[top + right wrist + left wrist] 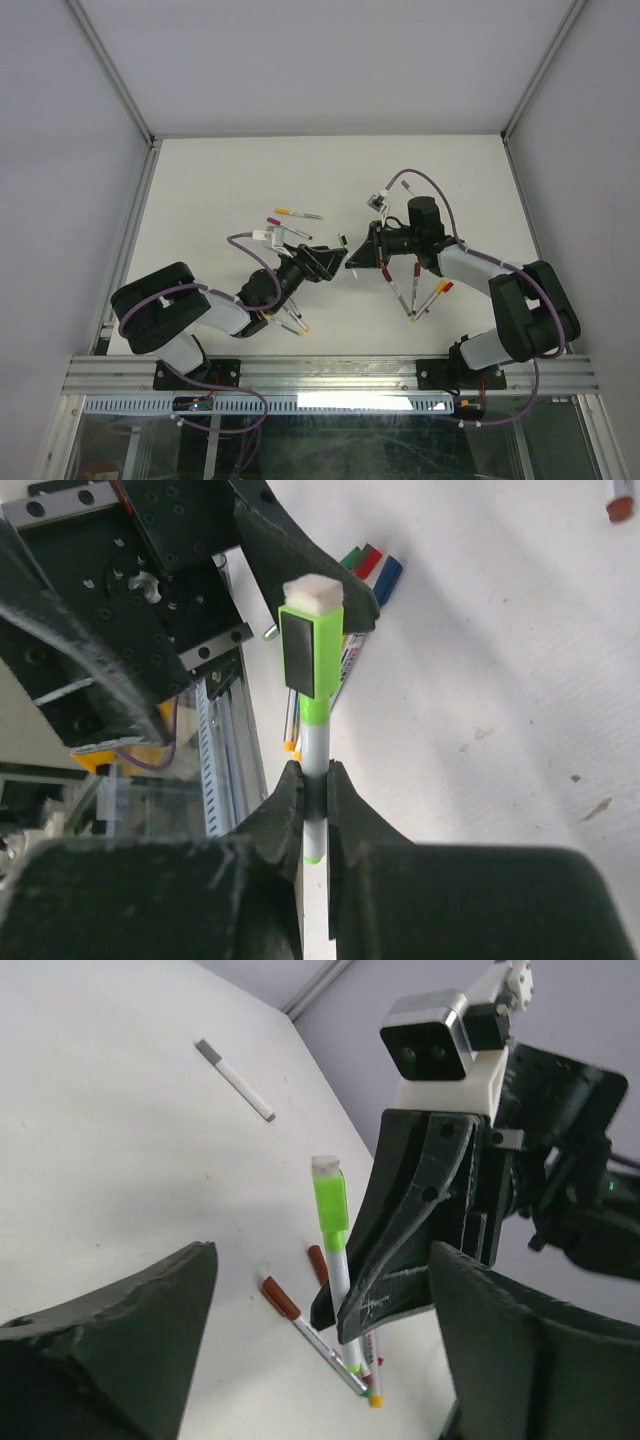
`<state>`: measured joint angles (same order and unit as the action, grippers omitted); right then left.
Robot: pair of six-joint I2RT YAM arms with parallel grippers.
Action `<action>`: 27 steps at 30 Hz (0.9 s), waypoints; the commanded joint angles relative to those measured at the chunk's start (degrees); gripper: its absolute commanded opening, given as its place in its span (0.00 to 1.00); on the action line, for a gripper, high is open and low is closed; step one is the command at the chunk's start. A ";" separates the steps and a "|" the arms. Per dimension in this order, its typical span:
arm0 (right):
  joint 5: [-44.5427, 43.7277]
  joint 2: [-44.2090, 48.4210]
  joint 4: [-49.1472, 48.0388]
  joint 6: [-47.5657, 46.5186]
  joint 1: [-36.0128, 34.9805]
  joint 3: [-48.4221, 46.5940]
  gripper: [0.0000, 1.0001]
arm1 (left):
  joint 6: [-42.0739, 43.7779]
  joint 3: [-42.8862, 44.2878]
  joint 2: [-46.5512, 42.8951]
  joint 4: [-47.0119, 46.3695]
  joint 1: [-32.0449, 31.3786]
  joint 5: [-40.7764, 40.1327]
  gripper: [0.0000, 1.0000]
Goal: Open the pen caps
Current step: Open the pen cap from the pen.
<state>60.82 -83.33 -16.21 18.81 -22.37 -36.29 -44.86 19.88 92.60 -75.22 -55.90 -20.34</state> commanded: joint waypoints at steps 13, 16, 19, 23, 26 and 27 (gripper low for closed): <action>6.93 1.68 36.87 -33.88 3.18 -15.31 0.00 | 1.16 -7.27 -25.08 7.50 4.11 16.04 0.99; 6.73 2.50 37.22 -34.48 3.38 -15.13 0.00 | -1.69 -5.95 -23.92 6.40 4.13 18.06 0.99; 6.92 2.77 37.51 -34.62 3.47 -15.25 0.00 | -3.57 -3.40 -20.73 6.14 4.13 20.29 0.99; 7.21 3.02 37.74 -34.83 3.64 -15.21 0.00 | -5.78 -0.35 -16.10 7.24 4.13 19.35 0.95; 7.35 3.36 37.74 -34.89 3.74 -15.12 0.00 | -6.69 2.18 -13.10 9.17 4.13 17.88 0.91; 7.39 3.43 37.78 -34.89 3.80 -15.08 0.00 | -6.73 3.04 -12.13 9.86 4.13 17.47 0.89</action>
<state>66.24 -82.81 21.61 -14.59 -19.03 -49.41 -49.23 18.79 77.76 -66.48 -52.03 -2.52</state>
